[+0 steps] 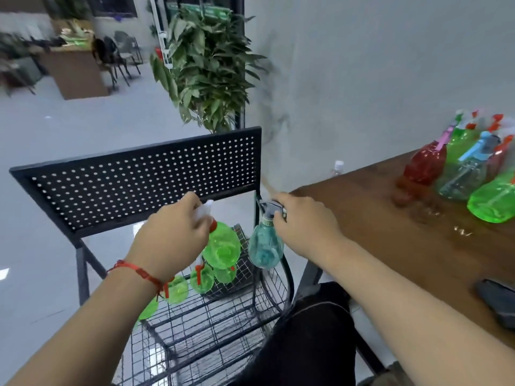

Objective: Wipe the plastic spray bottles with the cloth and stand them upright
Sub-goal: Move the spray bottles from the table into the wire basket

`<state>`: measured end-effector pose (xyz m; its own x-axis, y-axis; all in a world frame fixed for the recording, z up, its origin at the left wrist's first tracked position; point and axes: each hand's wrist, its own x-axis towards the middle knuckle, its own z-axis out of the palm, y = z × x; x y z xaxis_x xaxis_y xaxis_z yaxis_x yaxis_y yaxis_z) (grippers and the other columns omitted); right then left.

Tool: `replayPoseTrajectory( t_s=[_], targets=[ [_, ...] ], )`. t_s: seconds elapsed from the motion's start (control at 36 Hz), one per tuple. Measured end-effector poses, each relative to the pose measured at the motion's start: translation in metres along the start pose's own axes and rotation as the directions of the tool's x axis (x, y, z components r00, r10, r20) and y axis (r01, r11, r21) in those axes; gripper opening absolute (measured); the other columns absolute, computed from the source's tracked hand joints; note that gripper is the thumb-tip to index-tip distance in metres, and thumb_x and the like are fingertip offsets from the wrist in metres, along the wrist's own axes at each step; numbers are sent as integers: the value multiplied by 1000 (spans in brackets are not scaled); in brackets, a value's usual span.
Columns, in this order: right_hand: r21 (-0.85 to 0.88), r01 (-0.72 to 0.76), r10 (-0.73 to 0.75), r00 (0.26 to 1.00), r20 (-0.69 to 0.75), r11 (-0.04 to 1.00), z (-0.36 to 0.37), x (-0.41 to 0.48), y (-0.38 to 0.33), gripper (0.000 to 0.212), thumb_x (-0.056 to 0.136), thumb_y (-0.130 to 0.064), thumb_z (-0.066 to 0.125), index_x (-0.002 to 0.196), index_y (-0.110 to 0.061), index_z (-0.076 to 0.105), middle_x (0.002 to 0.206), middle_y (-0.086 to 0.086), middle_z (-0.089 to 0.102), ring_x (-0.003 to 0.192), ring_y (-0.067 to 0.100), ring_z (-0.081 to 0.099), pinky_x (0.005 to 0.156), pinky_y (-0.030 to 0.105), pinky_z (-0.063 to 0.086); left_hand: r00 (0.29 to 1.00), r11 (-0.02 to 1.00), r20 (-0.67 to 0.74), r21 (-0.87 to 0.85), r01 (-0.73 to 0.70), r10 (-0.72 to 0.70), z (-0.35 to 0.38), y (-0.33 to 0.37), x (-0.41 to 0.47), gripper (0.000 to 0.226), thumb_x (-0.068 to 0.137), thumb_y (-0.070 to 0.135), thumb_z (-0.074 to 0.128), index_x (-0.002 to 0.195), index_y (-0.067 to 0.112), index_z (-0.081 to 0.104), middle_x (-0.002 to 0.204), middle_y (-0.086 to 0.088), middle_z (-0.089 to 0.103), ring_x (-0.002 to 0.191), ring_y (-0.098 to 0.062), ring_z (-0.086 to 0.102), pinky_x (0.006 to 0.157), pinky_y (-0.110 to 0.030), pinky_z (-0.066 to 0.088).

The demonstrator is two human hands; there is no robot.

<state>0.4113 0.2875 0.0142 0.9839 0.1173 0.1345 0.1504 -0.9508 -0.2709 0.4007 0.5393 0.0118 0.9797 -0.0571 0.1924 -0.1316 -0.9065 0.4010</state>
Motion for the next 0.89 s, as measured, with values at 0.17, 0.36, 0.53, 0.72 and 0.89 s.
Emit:
replayPoseTrajectory(
  t_s=[0.17, 0.36, 0.53, 0.72, 0.89],
  targets=[
    [30, -101, 93, 977, 192, 994, 84, 26, 7, 43, 107, -30, 46, 150, -30, 51, 124, 11, 72, 105, 36, 68, 84, 42, 56, 983, 990, 124, 64, 125, -132, 66, -49, -12, 20, 107, 47, 46, 110, 28, 46, 82, 3, 67, 73, -26, 67, 70, -40, 57],
    [34, -191, 167, 922, 349, 981, 167, 54, 19, 37, 107, -12, 42, 143, -18, 50, 123, 19, 68, 110, 42, 63, 78, 41, 48, 921, 970, 313, 137, 199, -233, 153, -79, -11, 21, 107, 42, 44, 120, 25, 42, 74, 9, 59, 80, -22, 62, 115, -59, 44],
    [65, -215, 175, 908, 382, 974, 210, 74, 22, 42, 108, -10, 41, 150, -17, 43, 114, 20, 71, 102, 40, 69, 72, 39, 50, 874, 949, 382, 27, 313, -299, 214, -91, -2, 59, 104, 35, 49, 153, 15, 22, 85, 4, 67, 72, -14, 70, 68, -39, 65],
    [110, -196, 138, 907, 398, 974, 236, 96, 23, 65, 104, -1, 42, 162, -29, 33, 120, 17, 70, 94, 36, 66, 72, 36, 50, 807, 894, 420, 27, 447, -416, 246, -91, 11, 46, 100, 22, 51, 137, 21, 24, 78, 0, 69, 69, -20, 69, 67, -42, 64],
    [73, -192, 142, 890, 434, 979, 251, 99, 20, 62, 103, -1, 45, 161, -21, 33, 130, 21, 67, 112, 39, 67, 80, 44, 57, 768, 850, 424, 9, 527, -481, 258, -93, 17, 45, 100, 19, 53, 139, 13, 31, 79, -2, 67, 69, -20, 67, 64, -37, 61]
  ],
)
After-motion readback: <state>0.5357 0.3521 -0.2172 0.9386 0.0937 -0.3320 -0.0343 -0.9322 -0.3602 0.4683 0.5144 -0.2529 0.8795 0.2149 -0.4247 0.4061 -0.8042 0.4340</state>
